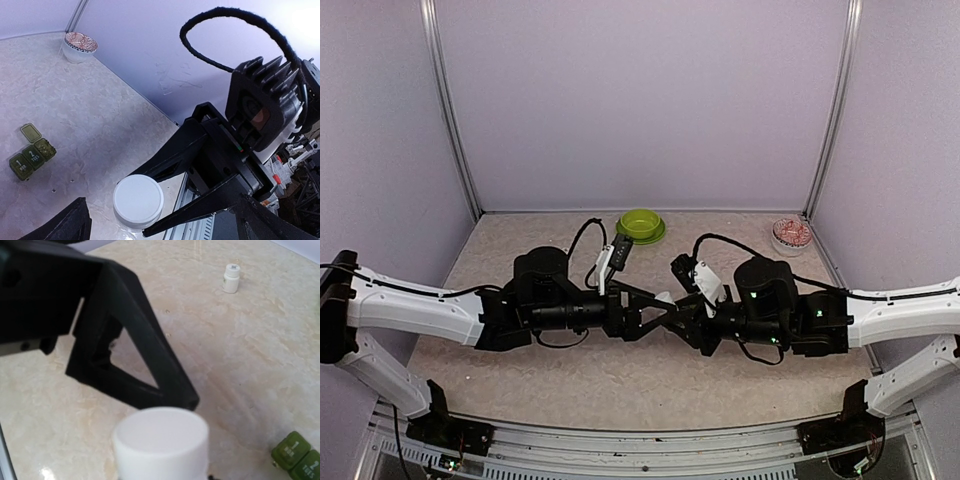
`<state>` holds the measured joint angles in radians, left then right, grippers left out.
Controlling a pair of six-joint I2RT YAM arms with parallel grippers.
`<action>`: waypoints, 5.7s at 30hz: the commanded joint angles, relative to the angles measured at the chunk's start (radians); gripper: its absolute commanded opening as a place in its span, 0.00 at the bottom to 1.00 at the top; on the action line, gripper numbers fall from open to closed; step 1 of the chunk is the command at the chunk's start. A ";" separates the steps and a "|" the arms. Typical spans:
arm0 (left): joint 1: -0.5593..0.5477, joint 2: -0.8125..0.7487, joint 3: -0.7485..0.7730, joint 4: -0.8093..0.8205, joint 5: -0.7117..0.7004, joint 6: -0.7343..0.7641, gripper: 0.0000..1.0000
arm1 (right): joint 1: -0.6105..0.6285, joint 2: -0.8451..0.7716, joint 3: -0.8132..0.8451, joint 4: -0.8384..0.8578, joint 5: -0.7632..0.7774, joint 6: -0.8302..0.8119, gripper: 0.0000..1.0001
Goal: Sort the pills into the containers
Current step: Screw the lid of the pill bottle onto the pill bottle.
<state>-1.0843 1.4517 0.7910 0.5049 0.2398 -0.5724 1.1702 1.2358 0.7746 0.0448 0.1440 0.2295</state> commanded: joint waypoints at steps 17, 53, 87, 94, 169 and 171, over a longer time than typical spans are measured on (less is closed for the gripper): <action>0.014 0.033 0.204 -0.351 -0.087 0.057 0.70 | -0.004 -0.005 0.000 -0.004 0.013 -0.018 0.29; 0.060 0.057 0.175 -0.274 0.055 -0.012 0.53 | -0.005 0.007 0.012 -0.022 0.035 -0.035 0.29; 0.009 0.127 0.260 -0.417 -0.044 0.027 0.30 | -0.001 0.028 0.031 -0.079 0.115 -0.045 0.29; -0.013 0.180 0.294 -0.453 -0.083 -0.013 0.29 | 0.046 0.097 0.092 -0.138 0.258 -0.061 0.29; 0.008 0.053 0.122 -0.126 0.182 0.072 0.99 | 0.034 -0.021 0.011 -0.071 0.129 -0.014 0.23; 0.005 0.052 0.122 -0.120 0.185 0.072 0.99 | 0.034 -0.016 0.012 -0.070 0.128 -0.013 0.23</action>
<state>-1.0687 1.4929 0.8898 0.3588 0.4187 -0.4965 1.2102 1.2034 0.7586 -0.0540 0.2630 0.2047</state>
